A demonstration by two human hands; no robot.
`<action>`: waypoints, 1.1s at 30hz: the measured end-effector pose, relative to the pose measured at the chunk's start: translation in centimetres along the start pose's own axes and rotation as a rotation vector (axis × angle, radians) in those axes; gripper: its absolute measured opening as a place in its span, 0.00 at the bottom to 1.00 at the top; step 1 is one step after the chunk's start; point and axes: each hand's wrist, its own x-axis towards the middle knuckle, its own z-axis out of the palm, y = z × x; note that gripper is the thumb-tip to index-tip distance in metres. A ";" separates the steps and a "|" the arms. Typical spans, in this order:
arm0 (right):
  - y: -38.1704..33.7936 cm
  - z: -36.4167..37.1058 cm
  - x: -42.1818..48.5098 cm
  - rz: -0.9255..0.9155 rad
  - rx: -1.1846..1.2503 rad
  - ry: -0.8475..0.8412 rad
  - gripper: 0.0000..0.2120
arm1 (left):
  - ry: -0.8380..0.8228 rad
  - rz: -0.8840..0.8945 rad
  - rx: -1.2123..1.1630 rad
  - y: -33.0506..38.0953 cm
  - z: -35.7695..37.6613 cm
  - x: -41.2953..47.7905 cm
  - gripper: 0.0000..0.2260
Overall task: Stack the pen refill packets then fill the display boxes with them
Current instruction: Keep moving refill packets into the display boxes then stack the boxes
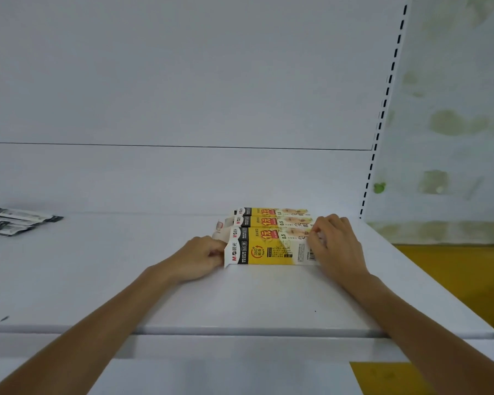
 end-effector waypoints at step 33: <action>-57.0 20.7 -1.5 -0.638 0.452 -0.482 0.33 | 0.679 -0.626 0.214 -28.9 -22.8 -35.8 0.16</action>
